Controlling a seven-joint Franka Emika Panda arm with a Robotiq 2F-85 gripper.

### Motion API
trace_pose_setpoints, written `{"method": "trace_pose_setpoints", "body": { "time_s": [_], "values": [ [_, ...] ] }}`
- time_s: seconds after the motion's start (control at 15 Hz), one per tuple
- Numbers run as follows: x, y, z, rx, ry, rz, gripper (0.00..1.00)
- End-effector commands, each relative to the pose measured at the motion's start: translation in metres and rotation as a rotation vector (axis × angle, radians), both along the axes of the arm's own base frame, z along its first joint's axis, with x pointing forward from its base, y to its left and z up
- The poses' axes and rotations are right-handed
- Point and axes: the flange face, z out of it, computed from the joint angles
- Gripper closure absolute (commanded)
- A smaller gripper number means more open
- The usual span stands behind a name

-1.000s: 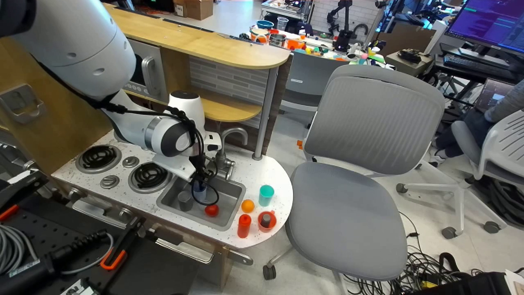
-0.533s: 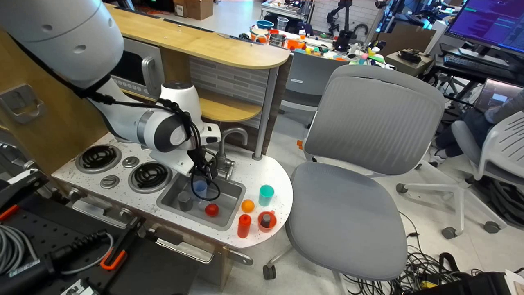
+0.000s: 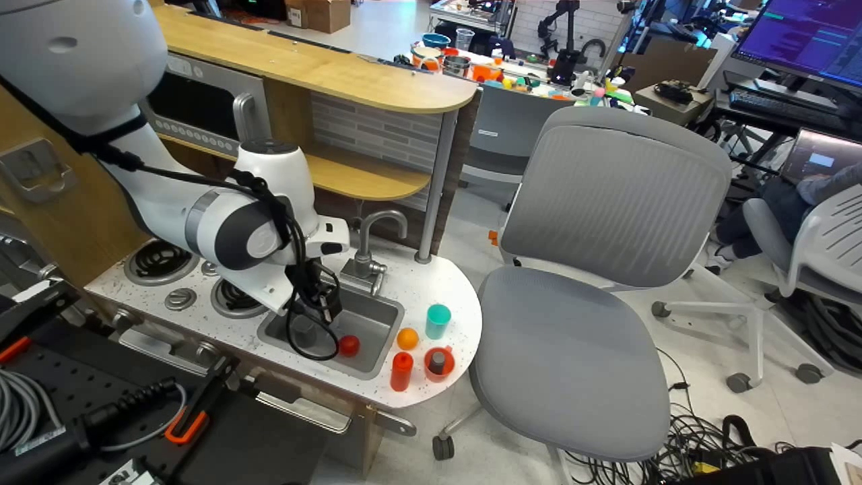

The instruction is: Take the blue cup and put it in the sink

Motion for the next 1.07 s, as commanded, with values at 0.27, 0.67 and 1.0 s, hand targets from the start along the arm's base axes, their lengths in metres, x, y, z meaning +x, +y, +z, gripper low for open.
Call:
{"method": "trace_pose_setpoints", "body": {
  "time_s": [0.27,0.67,1.0],
  "values": [
    [-0.069,0.019,0.109,0.102,-0.124,-0.006,0.0],
    [-0.08,0.023,0.149,0.144,-0.15,-0.04,0.0],
    [-0.095,0.02,0.165,0.147,-0.146,-0.04,0.0]
  ]
}}
